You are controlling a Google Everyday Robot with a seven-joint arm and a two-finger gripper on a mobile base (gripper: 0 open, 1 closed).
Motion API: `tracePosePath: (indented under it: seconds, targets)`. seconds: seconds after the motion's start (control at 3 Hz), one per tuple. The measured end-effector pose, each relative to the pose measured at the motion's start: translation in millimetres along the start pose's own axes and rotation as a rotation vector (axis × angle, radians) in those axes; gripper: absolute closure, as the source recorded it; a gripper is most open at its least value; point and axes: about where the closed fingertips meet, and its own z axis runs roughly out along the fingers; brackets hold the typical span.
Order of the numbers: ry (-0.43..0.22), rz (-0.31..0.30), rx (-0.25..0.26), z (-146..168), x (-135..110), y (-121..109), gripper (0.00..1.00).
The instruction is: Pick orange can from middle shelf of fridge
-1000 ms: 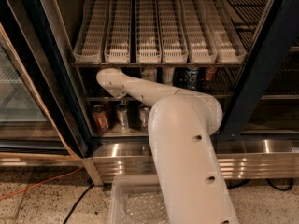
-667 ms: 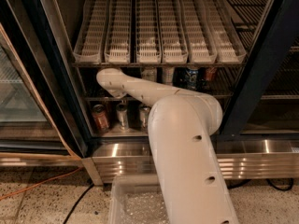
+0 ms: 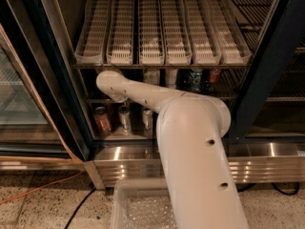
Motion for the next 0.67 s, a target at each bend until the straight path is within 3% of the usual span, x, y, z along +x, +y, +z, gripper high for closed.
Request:
tracePosePath:
  seconds: [0.67]
  targets:
    - [-0.007, 0.027, -0.004, -27.4, -0.4, 6.4, 1.00]
